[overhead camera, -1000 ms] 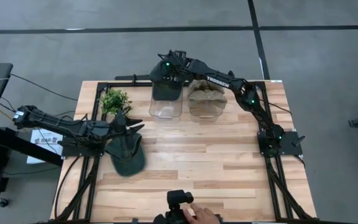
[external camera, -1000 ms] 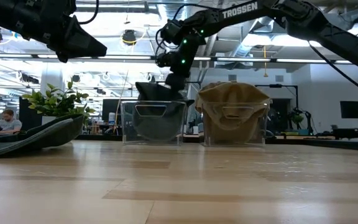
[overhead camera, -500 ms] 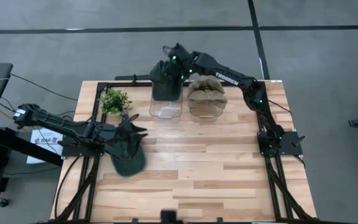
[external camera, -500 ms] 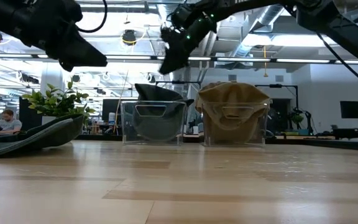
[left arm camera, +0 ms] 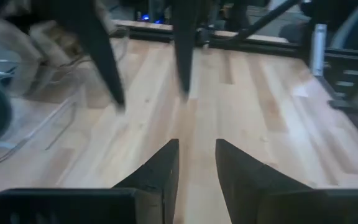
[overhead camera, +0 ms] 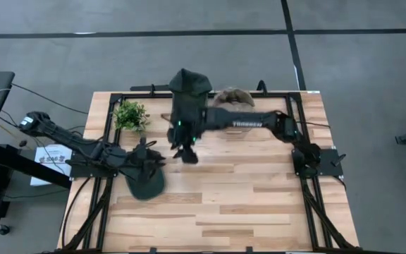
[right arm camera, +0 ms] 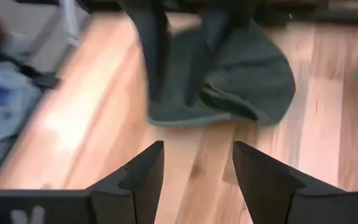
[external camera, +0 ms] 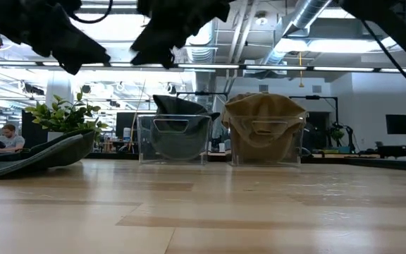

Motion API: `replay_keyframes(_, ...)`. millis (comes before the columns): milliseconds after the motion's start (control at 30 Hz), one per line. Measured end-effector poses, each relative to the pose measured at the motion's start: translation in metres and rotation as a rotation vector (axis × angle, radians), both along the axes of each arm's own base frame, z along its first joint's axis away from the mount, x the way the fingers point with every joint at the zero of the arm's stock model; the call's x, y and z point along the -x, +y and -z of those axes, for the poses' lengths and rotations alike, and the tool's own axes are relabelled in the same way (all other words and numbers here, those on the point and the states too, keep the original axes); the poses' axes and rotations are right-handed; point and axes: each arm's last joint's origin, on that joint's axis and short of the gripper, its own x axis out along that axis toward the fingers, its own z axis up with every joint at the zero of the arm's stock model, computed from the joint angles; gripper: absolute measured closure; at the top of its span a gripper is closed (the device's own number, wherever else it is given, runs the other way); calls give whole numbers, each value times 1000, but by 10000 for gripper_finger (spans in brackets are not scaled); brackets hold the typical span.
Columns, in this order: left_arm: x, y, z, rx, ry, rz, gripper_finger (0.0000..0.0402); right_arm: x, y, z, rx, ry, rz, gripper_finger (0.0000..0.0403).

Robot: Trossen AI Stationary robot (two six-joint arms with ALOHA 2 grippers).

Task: Pick & Place hat
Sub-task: Put the blue cap into the left transparent bin

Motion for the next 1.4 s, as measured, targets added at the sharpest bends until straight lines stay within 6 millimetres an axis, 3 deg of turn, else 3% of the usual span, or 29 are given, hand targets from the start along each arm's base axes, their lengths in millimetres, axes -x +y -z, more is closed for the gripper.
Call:
replay_keyframes(167,9,-12,-5,21,-30,87,300,0,32,39,100,67,179,222)
replay_keyframes(267,13,-19,-5,24,-32,145,300,6,46,50,130,35,309,220)
replay_keyframes(367,18,-26,-4,13,-14,196,300,13,62,52,114,-79,453,218)
replay_keyframes(500,23,-32,-1,-6,14,245,300,22,82,73,68,-184,617,219)
replay_keyframes(867,29,-38,4,-34,72,389,300,12,129,93,-121,-426,590,221)
replay_keyframes(1133,31,-41,5,5,100,515,300,14,134,95,-185,-420,778,236)
replay_keyframes(1400,32,-43,7,50,138,577,300,21,134,108,-227,-279,906,260)
